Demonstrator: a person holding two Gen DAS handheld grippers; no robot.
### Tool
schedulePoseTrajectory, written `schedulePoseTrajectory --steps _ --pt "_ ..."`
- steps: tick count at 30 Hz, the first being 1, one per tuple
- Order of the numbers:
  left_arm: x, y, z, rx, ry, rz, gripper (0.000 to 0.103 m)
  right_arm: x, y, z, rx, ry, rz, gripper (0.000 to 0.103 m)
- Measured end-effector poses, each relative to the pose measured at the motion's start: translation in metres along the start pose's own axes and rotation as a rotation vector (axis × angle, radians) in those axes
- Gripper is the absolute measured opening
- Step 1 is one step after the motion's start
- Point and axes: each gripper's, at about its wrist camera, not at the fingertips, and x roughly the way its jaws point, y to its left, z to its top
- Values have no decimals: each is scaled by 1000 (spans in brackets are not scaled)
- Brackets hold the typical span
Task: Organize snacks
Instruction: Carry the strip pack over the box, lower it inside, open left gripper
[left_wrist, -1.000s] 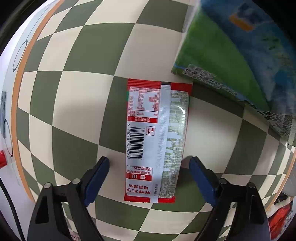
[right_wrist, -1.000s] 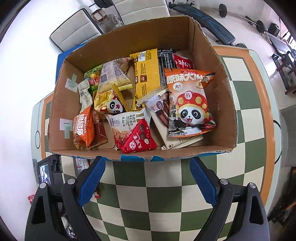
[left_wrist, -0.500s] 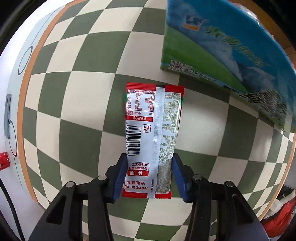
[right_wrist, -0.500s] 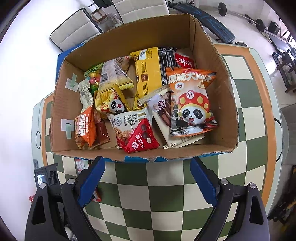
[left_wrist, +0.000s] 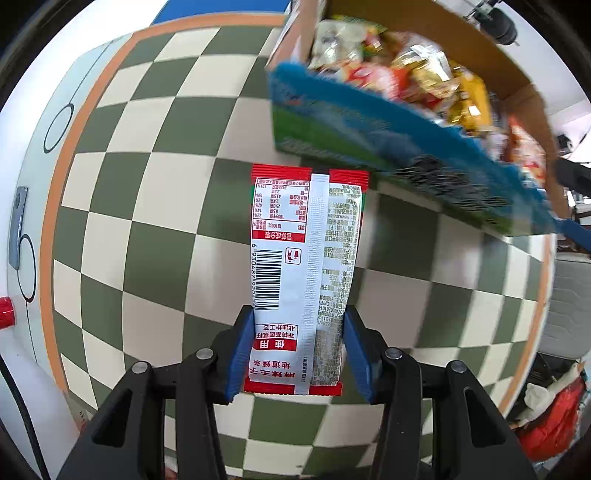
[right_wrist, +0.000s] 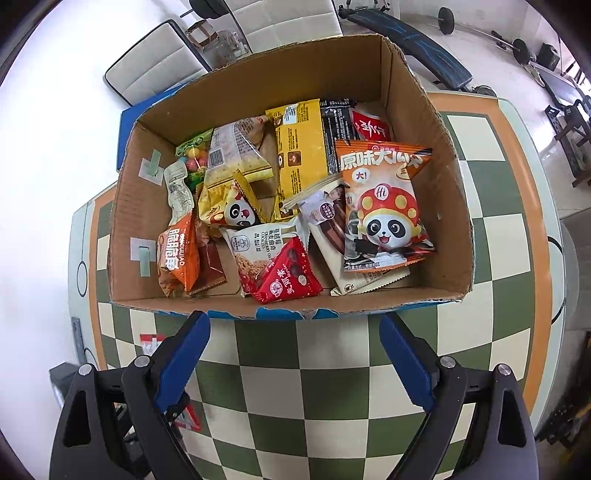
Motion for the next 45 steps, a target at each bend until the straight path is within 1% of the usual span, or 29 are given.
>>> schedulePoseTrajectory --steps 3,6,7,11,13,15,18,21,25,31,35,37,39,45 --pt "-27 -9 -1 26 -32 -28 45 -3 -2 0 0 -3 11 95" --pt "-47 -3 2 52 -71 -57 45 -8 -6 0 2 -6 24 95" --pt "-59 -8 6 63 -88 -70 45 -10 -8 1 3 -6 28 95" --pt "-83 -24 36 100 -132 -98 45 -17 -16 4 9 -6 43 95" --pt "-94 -34 57 123 -157 -101 45 -22 -19 9 11 -16 44 95" --pt "-96 -45 76 144 -170 -99 45 -25 -22 14 14 -22 45 95" --pt "-99 -57 114 171 -176 -99 45 -30 -22 25 19 -34 46 95" --pt "-90 -64 152 187 -149 -92 45 -33 -19 39 22 -36 53 95" --pt "-64 -67 198 180 -99 -72 45 -30 -12 63 23 -25 54 95" --pt "-25 -70 240 183 -30 -35 45 -12 2 93 -5 4 11 95" --pt "-2 -70 254 175 14 -28 45 0 6 106 -12 21 -11 95" --pt "10 -68 260 164 45 -38 45 8 5 111 -10 33 -16 95" --pt "17 -68 263 159 61 -41 45 13 4 115 -9 41 -23 95" --pt "30 -72 264 173 98 -10 47 27 -4 122 -2 61 -40 95"
